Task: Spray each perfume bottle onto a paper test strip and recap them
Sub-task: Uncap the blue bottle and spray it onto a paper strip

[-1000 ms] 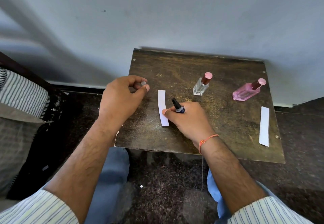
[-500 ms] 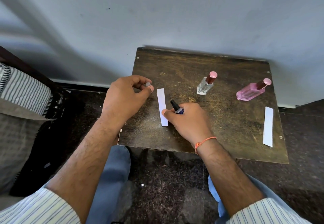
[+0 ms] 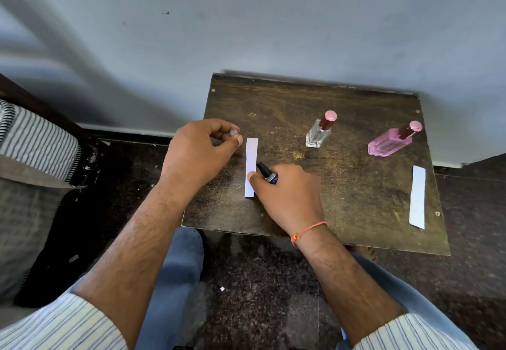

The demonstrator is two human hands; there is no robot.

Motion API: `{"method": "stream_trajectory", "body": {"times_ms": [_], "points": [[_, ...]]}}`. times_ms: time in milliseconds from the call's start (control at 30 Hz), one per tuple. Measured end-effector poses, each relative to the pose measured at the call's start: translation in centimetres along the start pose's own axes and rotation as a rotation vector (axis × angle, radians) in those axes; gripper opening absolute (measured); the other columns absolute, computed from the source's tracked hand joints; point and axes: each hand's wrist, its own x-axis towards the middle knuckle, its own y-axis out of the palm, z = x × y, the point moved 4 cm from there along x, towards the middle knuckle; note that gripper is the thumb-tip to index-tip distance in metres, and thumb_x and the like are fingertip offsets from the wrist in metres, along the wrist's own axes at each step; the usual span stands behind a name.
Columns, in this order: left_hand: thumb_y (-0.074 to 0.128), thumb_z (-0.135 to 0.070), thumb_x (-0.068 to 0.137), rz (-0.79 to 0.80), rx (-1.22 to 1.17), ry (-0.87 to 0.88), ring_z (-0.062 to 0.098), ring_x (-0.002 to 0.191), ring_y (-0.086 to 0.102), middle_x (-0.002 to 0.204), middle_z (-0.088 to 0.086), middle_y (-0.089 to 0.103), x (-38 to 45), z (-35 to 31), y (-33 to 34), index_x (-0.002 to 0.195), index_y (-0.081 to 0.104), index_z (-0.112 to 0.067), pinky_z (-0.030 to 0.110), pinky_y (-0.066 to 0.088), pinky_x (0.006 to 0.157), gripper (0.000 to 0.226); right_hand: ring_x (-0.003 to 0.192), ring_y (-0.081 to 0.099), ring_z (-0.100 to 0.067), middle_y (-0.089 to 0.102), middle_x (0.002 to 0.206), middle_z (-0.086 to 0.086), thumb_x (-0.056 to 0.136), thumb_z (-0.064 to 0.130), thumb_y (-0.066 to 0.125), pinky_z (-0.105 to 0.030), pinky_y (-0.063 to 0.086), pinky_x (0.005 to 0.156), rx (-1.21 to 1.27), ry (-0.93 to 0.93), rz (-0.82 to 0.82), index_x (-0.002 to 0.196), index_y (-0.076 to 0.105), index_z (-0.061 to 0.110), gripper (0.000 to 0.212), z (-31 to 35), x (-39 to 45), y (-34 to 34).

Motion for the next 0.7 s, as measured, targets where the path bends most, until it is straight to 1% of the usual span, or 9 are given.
{"method": "stream_trajectory", "body": {"times_ms": [100, 200, 267, 367, 433, 567, 633, 700], "points": [[0.080, -0.043, 0.094, 0.007, 0.006, 0.004, -0.016, 0.069, 0.063, 0.086, -0.017, 0.076, -0.06, -0.12, 0.07, 0.101, 0.081, -0.037, 0.000, 0.038, 0.052, 0.010, 0.057, 0.056, -0.021, 0.055, 0.053, 0.000, 0.095, 0.054, 0.069, -0.033, 0.030, 0.049, 0.008, 0.003, 0.002, 0.060, 0.052, 0.012, 0.058, 0.03, -0.04, 0.06], [0.079, -0.044, 0.094, 0.012, 0.002, 0.004, -0.014, 0.067, 0.064, 0.087, -0.017, 0.076, -0.07, -0.06, -0.01, 0.102, 0.081, -0.037, 0.000, 0.039, 0.051, 0.010, 0.055, 0.053, -0.016, 0.054, 0.053, 0.001, 0.096, 0.053, 0.069, -0.033, 0.028, 0.048, 0.007, 0.007, 0.008, 0.060, 0.051, 0.012, 0.058, 0.09, -0.01, -0.09], [0.079, -0.045, 0.094, 0.011, 0.009, 0.003, -0.011, 0.070, 0.066, 0.086, -0.018, 0.076, -0.10, -0.06, -0.08, 0.102, 0.081, -0.038, 0.002, 0.038, 0.051, 0.011, 0.054, 0.051, -0.014, 0.053, 0.053, 0.001, 0.096, 0.053, 0.068, -0.033, 0.026, 0.048, -0.008, 0.003, 0.007, 0.059, 0.049, 0.013, 0.058, 0.20, -0.10, -0.10], [0.079, -0.046, 0.094, 0.009, 0.016, 0.003, -0.010, 0.073, 0.067, 0.086, -0.019, 0.076, -0.14, -0.08, -0.10, 0.102, 0.081, -0.038, 0.007, 0.040, 0.056, 0.012, 0.055, 0.051, -0.021, 0.051, 0.052, 0.002, 0.096, 0.056, 0.068, -0.033, 0.023, 0.048, -0.027, -0.012, -0.003, 0.058, 0.047, 0.015, 0.059, 0.33, -0.28, 0.03], [0.079, -0.046, 0.094, 0.010, 0.012, 0.003, -0.012, 0.072, 0.066, 0.086, -0.018, 0.076, -0.13, -0.09, -0.15, 0.102, 0.081, -0.038, 0.002, 0.038, 0.053, 0.011, 0.056, 0.054, -0.023, 0.053, 0.053, 0.002, 0.095, 0.061, 0.067, -0.033, 0.025, 0.048, -0.024, -0.022, -0.010, 0.059, 0.048, 0.015, 0.061, 0.32, -0.33, 0.10], [0.079, -0.046, 0.094, 0.014, 0.025, -0.001, -0.018, 0.071, 0.063, 0.087, -0.018, 0.076, -0.23, -0.19, -0.26, 0.102, 0.081, -0.038, 0.000, 0.037, 0.051, 0.011, 0.059, 0.057, -0.013, 0.058, 0.058, 0.006, 0.089, 0.070, 0.068, -0.034, 0.032, 0.052, 0.008, -0.025, -0.014, 0.066, 0.053, 0.021, 0.057, 0.25, -0.41, -0.04], [0.079, -0.045, 0.094, 0.015, 0.019, 0.002, -0.019, 0.068, 0.061, 0.087, -0.017, 0.076, -0.30, -0.33, -0.30, 0.103, 0.081, -0.038, -0.001, 0.037, 0.051, 0.011, 0.064, 0.060, -0.012, 0.063, 0.065, 0.008, 0.089, 0.072, 0.068, -0.034, 0.039, 0.055, 0.038, -0.009, -0.011, 0.074, 0.056, 0.024, 0.051, 0.13, -0.46, -0.21], [0.079, -0.044, 0.095, 0.022, 0.010, 0.018, -0.018, 0.065, 0.061, 0.088, -0.017, 0.076, -0.38, -0.52, -0.31, 0.104, 0.081, -0.038, -0.001, 0.037, 0.051, 0.011, 0.067, 0.061, -0.008, 0.065, 0.069, 0.011, 0.090, 0.069, 0.068, -0.033, 0.041, 0.058, 0.091, 0.013, -0.005, 0.080, 0.056, 0.026, 0.046, -0.02, -0.48, -0.52]]}}
